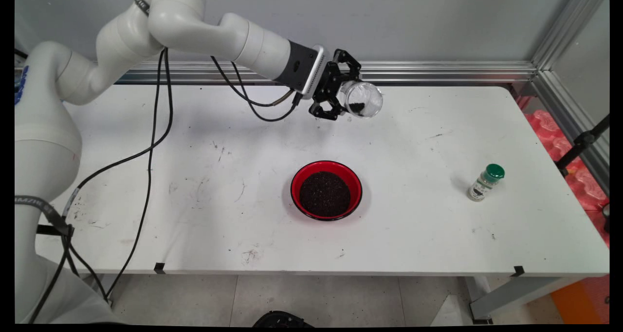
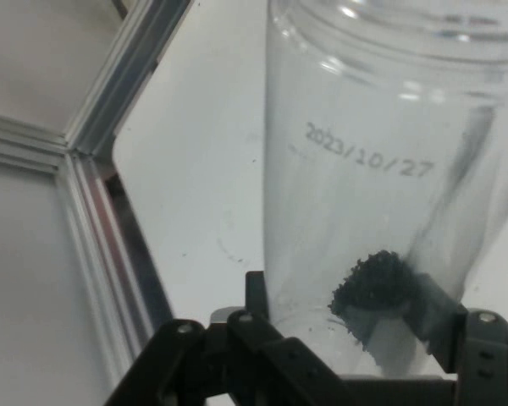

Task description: Pour the black seasoning powder in the red bowl

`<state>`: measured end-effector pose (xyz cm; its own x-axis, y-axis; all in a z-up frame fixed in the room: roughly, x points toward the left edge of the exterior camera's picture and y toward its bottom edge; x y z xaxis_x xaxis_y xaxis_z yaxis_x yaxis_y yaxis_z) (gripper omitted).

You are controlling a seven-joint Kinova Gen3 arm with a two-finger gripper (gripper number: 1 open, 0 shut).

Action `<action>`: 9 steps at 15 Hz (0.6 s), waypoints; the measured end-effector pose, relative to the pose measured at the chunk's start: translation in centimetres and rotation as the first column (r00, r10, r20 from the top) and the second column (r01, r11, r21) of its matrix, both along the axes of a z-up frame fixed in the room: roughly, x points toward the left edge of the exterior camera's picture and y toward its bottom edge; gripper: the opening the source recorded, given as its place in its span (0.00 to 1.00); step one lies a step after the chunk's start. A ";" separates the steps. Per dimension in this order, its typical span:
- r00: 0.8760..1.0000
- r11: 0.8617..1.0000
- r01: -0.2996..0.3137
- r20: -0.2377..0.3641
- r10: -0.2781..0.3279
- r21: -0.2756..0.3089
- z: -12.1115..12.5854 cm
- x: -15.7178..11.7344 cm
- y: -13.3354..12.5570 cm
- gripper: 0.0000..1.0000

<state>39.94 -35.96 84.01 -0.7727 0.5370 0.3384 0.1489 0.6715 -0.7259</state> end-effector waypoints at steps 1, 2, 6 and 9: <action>1.000 1.000 -0.005 -0.011 0.006 0.024 -0.1 -0.1 -0.2 0.00; 1.000 0.999 -0.008 -0.019 0.009 0.039 -0.2 -0.1 -0.4 0.00; 0.998 0.993 -0.027 -0.057 0.034 0.113 -0.6 -0.6 -1.2 0.00; 0.994 0.984 -0.042 -0.089 0.058 0.173 -0.9 -1.0 -1.9 0.00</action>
